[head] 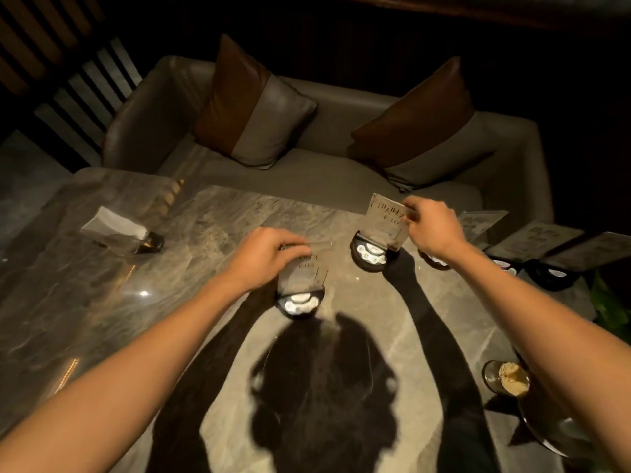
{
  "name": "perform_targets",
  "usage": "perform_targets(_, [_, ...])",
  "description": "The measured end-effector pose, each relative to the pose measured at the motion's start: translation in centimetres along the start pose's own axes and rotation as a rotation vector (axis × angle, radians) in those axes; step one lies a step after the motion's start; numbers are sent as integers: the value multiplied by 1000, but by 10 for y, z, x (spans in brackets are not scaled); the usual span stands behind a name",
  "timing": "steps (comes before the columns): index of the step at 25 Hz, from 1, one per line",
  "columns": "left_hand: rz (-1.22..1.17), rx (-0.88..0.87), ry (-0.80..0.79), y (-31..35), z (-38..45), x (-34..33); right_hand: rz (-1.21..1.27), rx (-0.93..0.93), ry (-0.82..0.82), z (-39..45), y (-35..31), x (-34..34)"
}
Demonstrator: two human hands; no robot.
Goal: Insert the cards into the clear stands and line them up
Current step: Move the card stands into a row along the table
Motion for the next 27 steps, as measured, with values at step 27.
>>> perform_targets(27, [203,45,-139,44,179,-59,-154,117,-138,58,70,8])
Point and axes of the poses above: each hand's wrist, its own z-axis towards the middle knuckle, its own x-axis out of the back of the hand, y = z × x, the point moved 5 cm from there along z, towards the middle knuckle, and after that the axes turned 12 degrees about -z, right-handed, at the moved point
